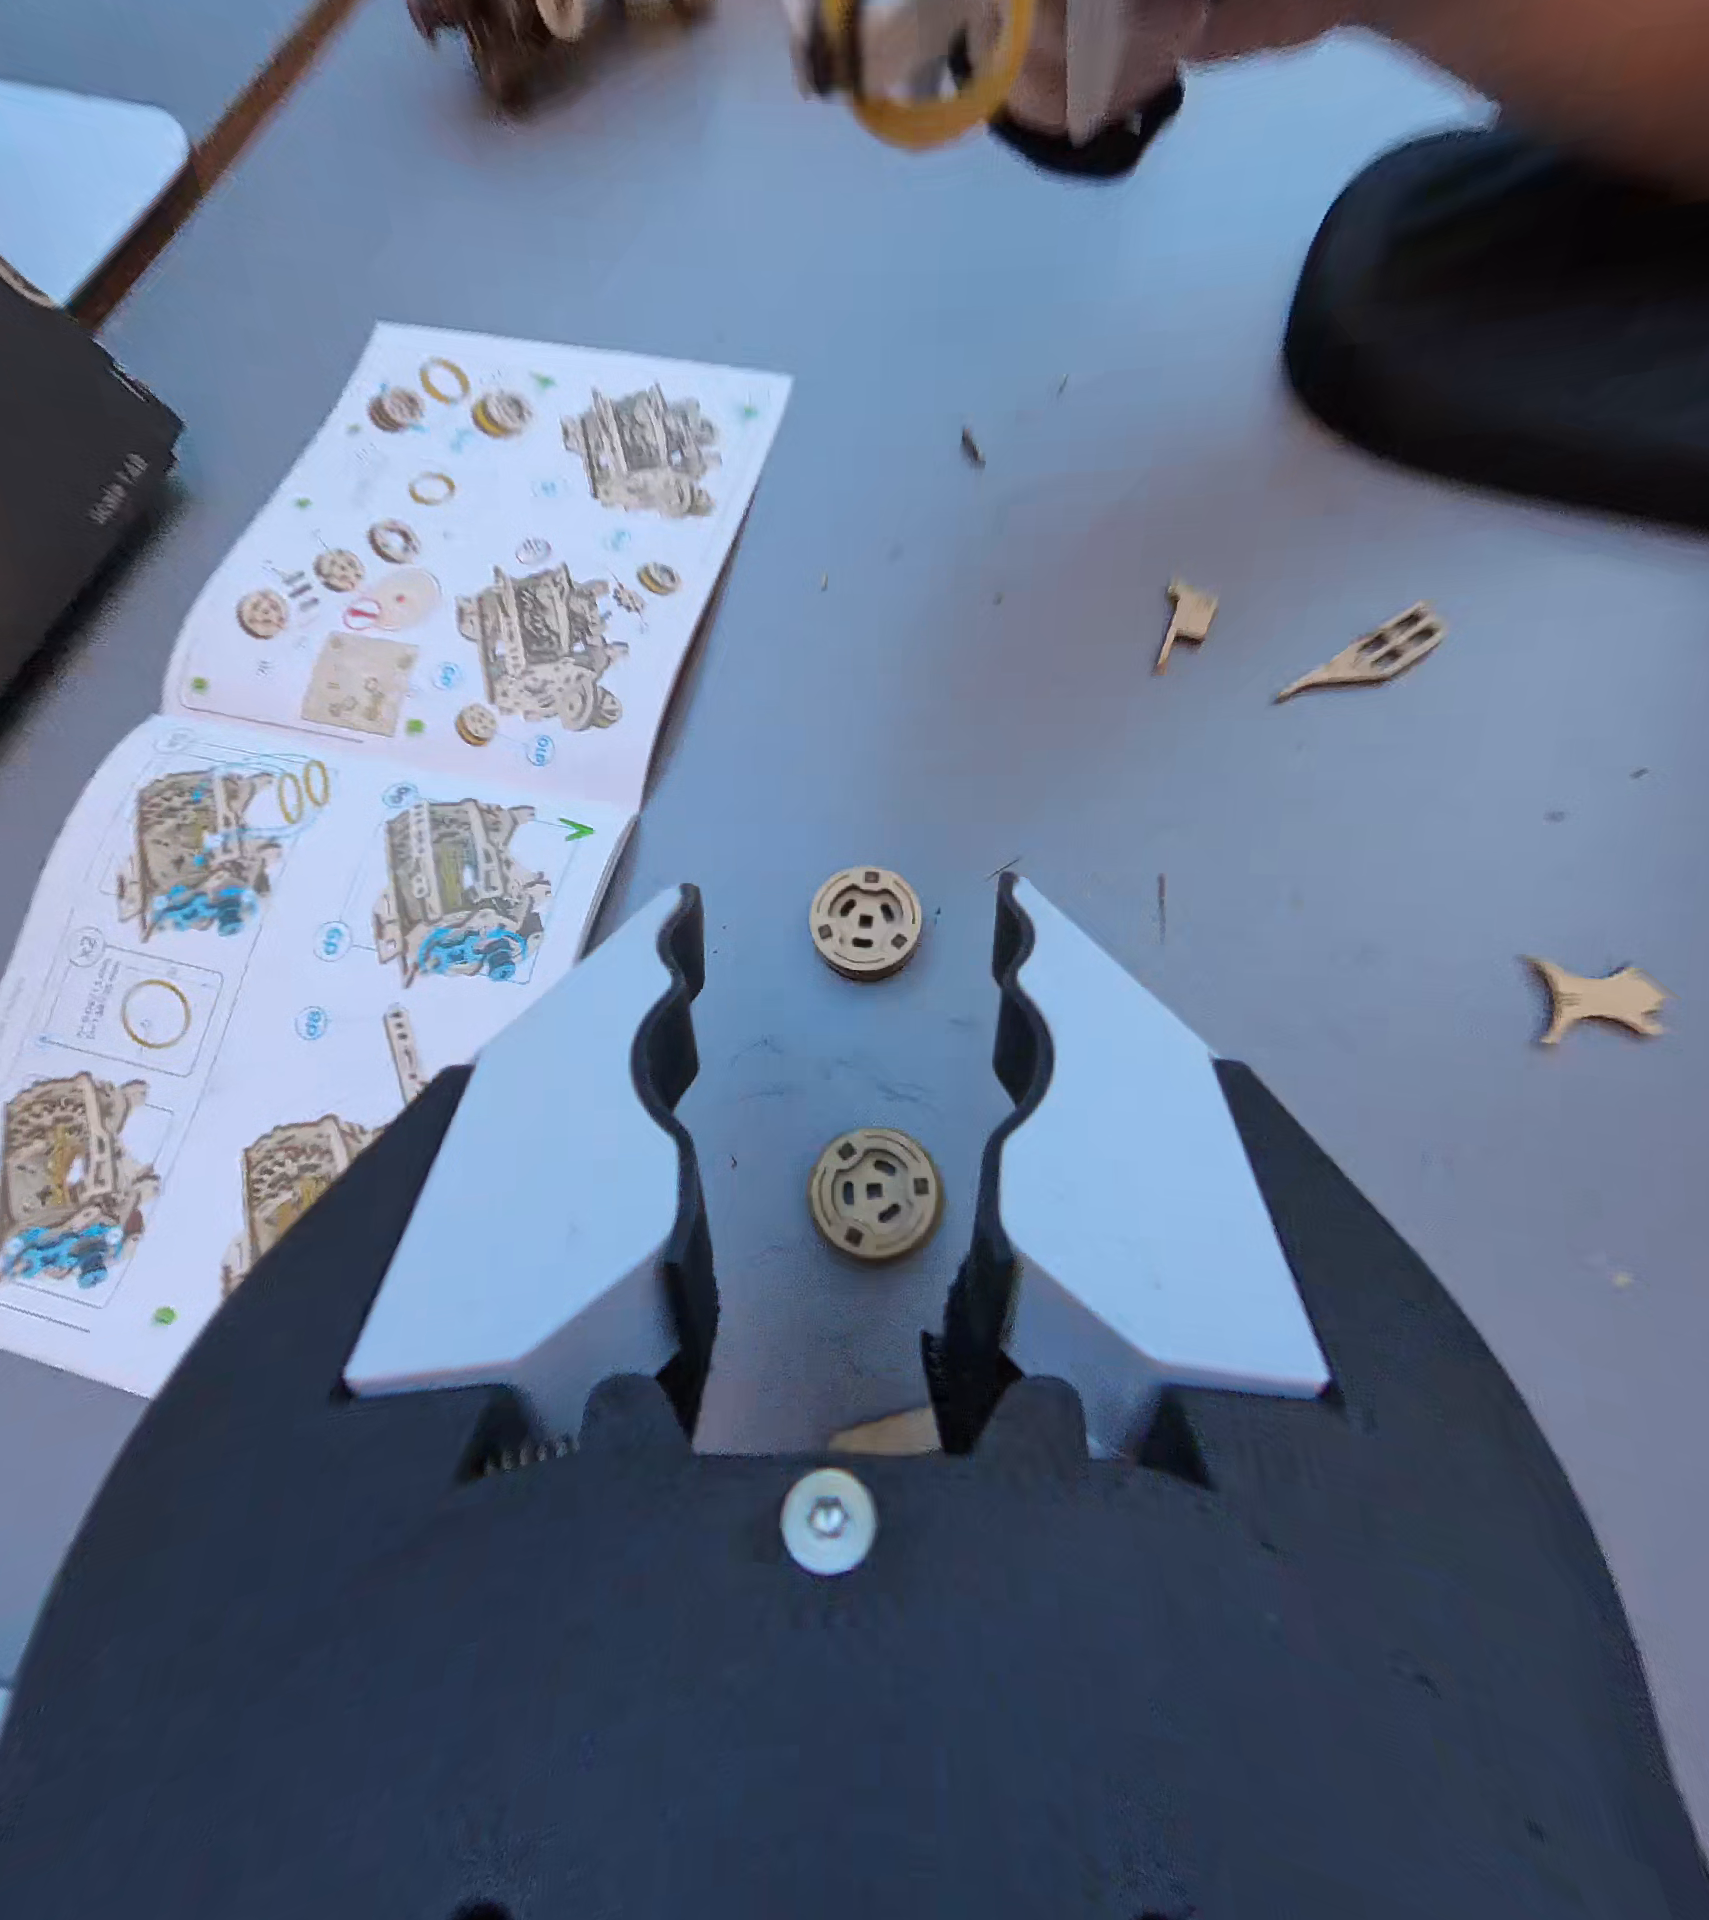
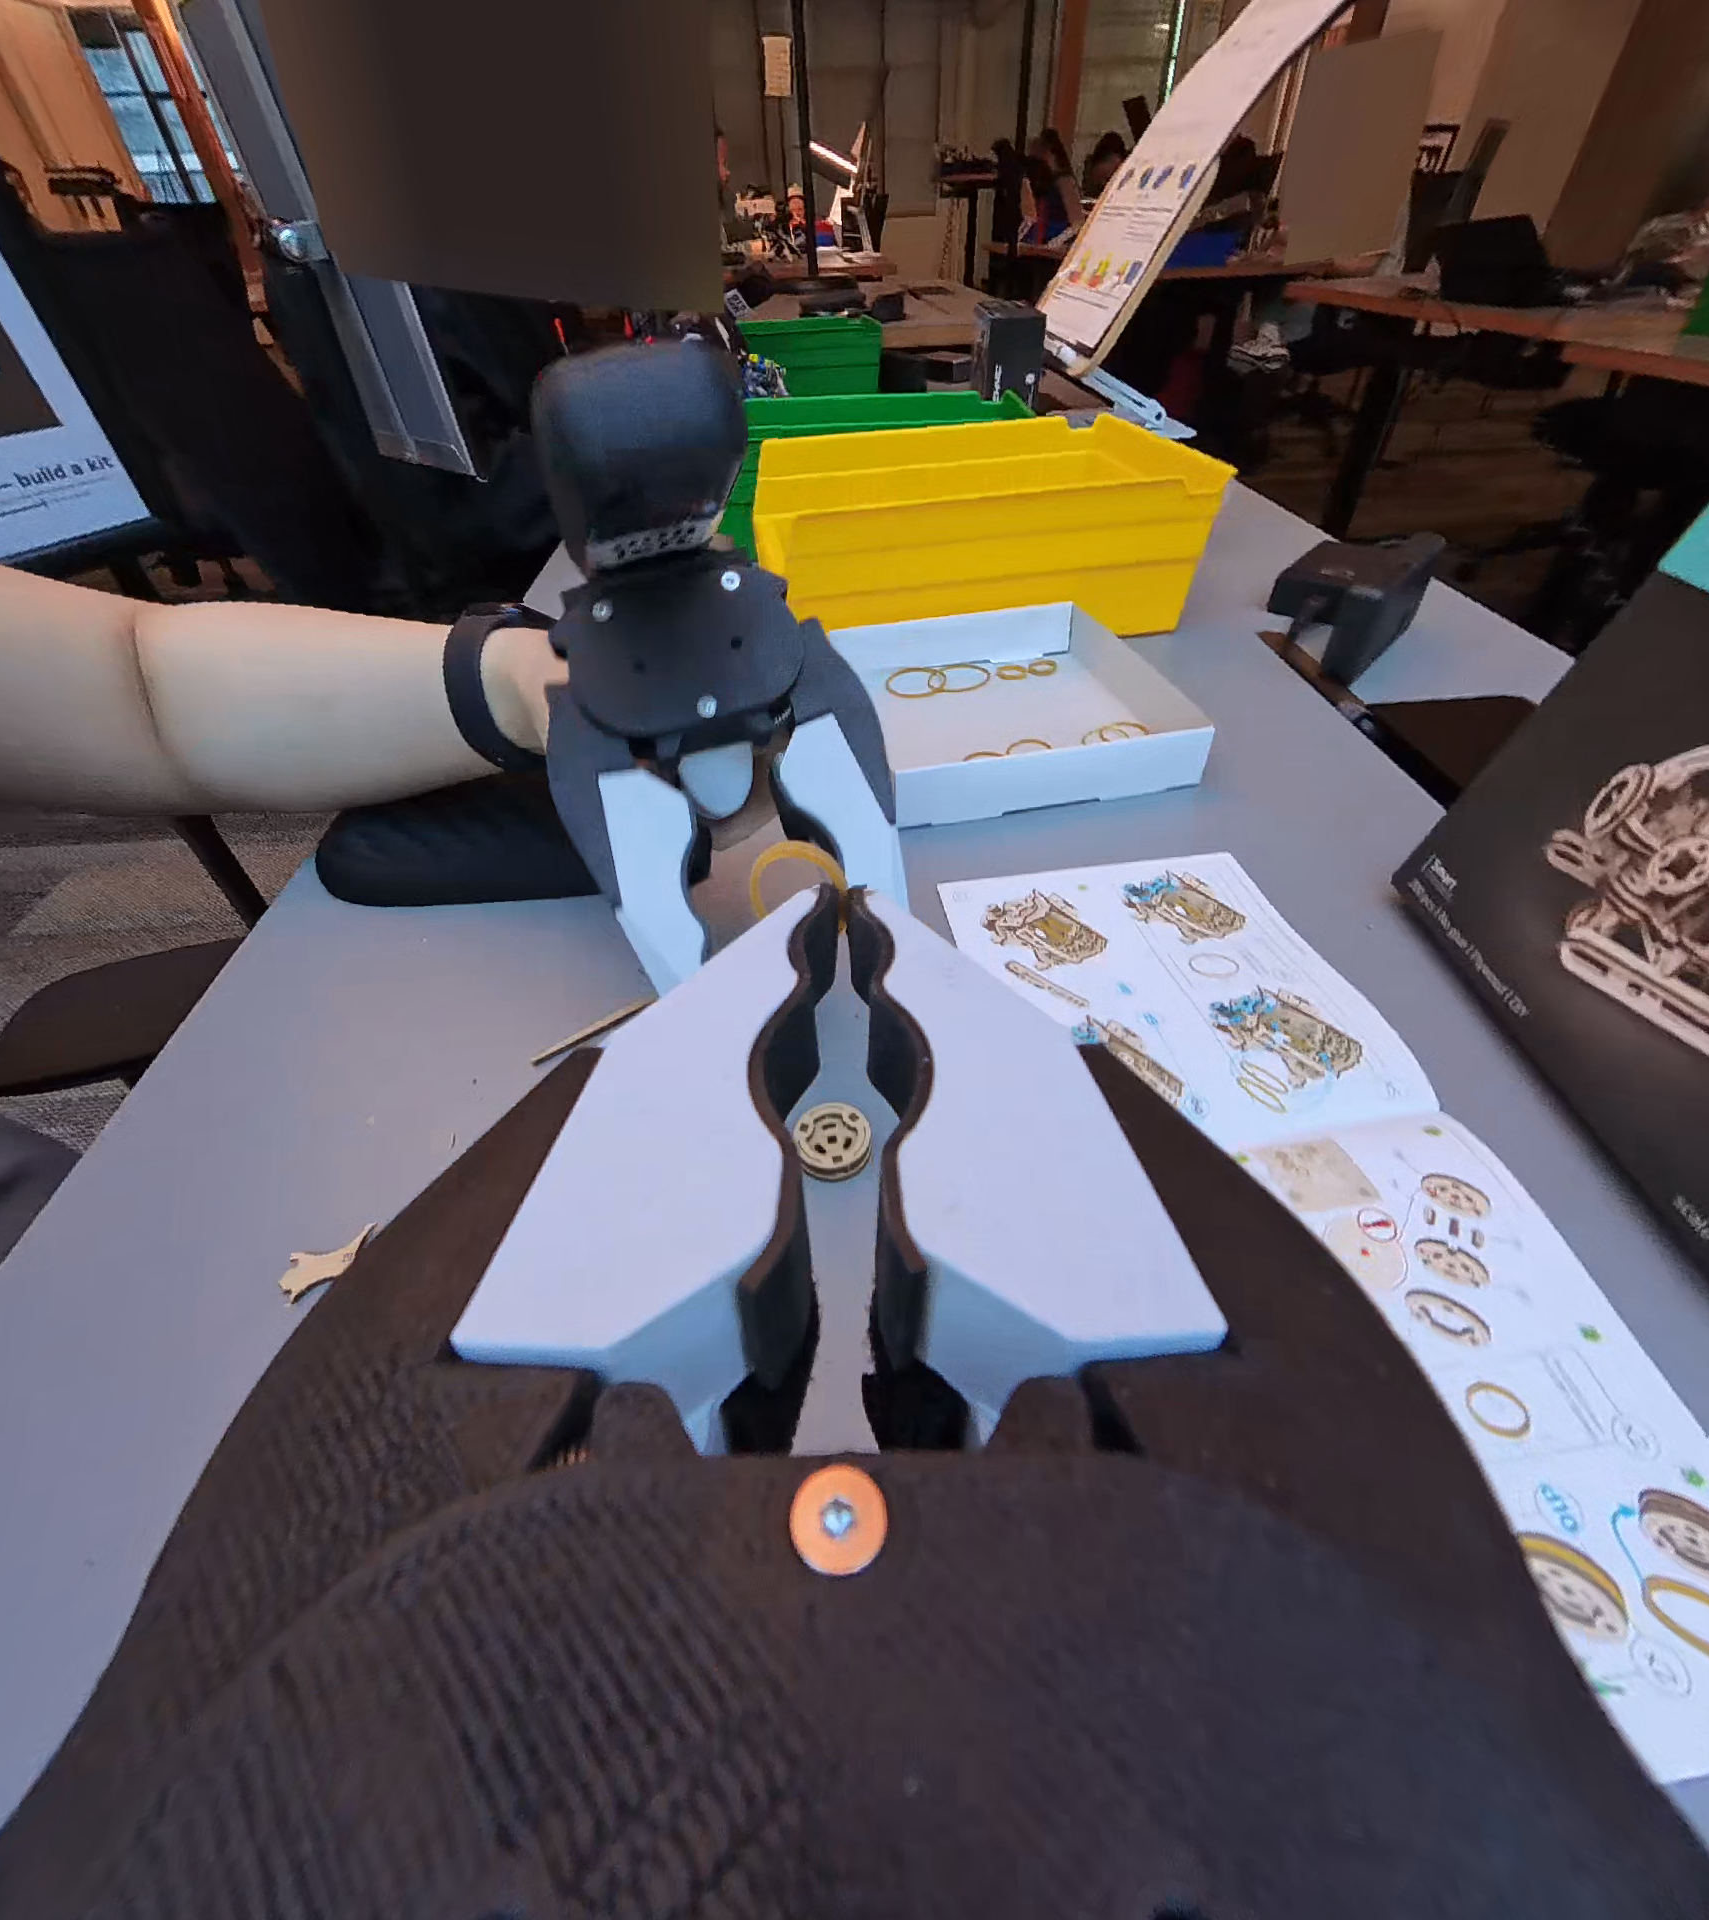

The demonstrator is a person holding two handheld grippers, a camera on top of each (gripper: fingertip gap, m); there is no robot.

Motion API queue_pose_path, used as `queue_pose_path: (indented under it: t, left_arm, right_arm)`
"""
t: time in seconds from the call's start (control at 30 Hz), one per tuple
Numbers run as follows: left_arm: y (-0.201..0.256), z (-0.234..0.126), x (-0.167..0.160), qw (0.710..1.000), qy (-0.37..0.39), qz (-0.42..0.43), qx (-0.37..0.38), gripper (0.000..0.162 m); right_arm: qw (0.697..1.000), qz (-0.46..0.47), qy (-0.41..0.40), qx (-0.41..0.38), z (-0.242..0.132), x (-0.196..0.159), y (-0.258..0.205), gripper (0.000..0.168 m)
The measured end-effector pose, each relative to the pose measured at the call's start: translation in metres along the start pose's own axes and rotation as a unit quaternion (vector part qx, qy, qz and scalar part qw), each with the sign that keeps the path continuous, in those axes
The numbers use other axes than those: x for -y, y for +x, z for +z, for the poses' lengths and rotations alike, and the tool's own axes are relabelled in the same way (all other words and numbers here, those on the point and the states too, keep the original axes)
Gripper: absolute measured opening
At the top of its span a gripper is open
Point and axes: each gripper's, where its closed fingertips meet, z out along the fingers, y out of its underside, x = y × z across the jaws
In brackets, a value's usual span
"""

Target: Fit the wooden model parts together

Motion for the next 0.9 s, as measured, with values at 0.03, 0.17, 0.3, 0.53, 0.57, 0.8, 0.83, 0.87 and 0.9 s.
queue_pose_path:
  t: [0.03, 0.17, 0.3, 0.53, 0.57, 0.8, 0.83, 0.87, 0.9]
  left_arm:
    - [-0.001, 0.009, -0.005, 0.999, -0.028, 0.021, 0.010, 0.054]
    - [-0.001, 0.028, -0.021, 0.992, -0.112, 0.064, 0.012, 0.049]
    - [0.004, 0.029, -0.023, 0.992, -0.118, 0.053, -0.013, 0.033]
    - [-0.006, 0.008, 0.020, 0.996, 0.016, 0.071, 0.050, 0.024]
    - [-0.005, -0.008, 0.045, 0.992, 0.089, 0.070, 0.062, 0.024]
    - [0.026, -0.114, 0.154, 0.903, 0.428, 0.007, -0.048, 0.024]
    - [0.029, -0.118, 0.159, 0.897, 0.437, 0.002, -0.071, 0.024]
    - [0.030, -0.121, 0.165, 0.891, 0.446, -0.001, -0.086, 0.024]
    - [0.032, -0.125, 0.171, 0.884, 0.457, -0.002, -0.102, 0.024]
  right_arm:
    - [1.000, 0.006, -0.002, 0.000, 0.000, -0.003, 0.001, 0.000]
    - [0.999, -0.006, -0.032, -0.010, -0.001, -0.017, 0.006, 0.000]
    - [0.999, -0.003, -0.047, -0.012, -0.002, -0.026, 0.011, 0.000]
    - [0.996, 0.082, -0.005, -0.024, -0.012, -0.025, 0.029, 0.000]
    - [0.995, 0.099, 0.027, -0.014, -0.015, -0.012, 0.027, 0.000]
    - [0.986, 0.024, 0.165, 0.015, -0.046, 0.107, -0.021, 0.000]
    - [0.989, -0.028, 0.145, -0.010, -0.046, 0.114, -0.029, 0.000]
    - [0.989, -0.076, 0.119, -0.035, -0.044, 0.120, -0.035, 0.000]
    - [0.988, -0.117, 0.091, -0.052, -0.041, 0.123, -0.042, 0.000]
